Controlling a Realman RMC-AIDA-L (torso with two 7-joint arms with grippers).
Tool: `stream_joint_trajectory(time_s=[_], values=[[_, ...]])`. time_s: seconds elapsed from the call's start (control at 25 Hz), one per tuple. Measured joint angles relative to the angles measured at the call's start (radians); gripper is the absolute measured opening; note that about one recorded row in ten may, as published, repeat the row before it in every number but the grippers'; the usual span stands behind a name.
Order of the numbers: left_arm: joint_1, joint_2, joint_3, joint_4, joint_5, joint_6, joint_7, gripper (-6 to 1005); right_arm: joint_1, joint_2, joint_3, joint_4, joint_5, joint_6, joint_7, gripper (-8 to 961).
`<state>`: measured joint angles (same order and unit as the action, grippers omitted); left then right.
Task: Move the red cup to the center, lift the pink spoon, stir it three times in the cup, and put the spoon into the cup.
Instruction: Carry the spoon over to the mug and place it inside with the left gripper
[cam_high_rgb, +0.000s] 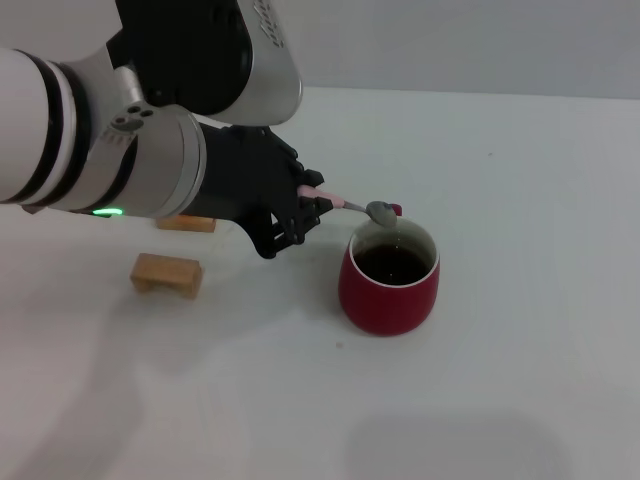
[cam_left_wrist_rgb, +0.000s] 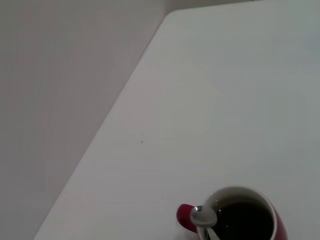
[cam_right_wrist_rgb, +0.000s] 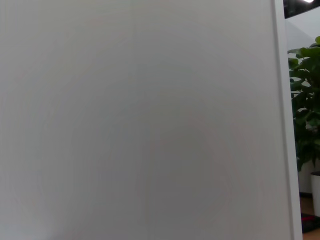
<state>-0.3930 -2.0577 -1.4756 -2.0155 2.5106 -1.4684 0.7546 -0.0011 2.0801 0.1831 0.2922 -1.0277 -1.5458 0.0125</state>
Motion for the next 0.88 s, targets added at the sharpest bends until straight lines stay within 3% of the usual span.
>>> stream_joint_trajectory(time_s=[0.52, 0.88], values=[[-0.008, -0.001, 0.017, 0.008, 0.008, -0.061, 0.003, 170, 0.003, 0.002, -0.007, 0.001, 0.0, 0.013, -0.002, -1], [-0.004, -0.003, 0.043, 0.052, 0.011, -0.032, 0.013, 169, -0.002, 0.003, -0.009, 0.004, -0.006, 0.003, -0.002, 0]])
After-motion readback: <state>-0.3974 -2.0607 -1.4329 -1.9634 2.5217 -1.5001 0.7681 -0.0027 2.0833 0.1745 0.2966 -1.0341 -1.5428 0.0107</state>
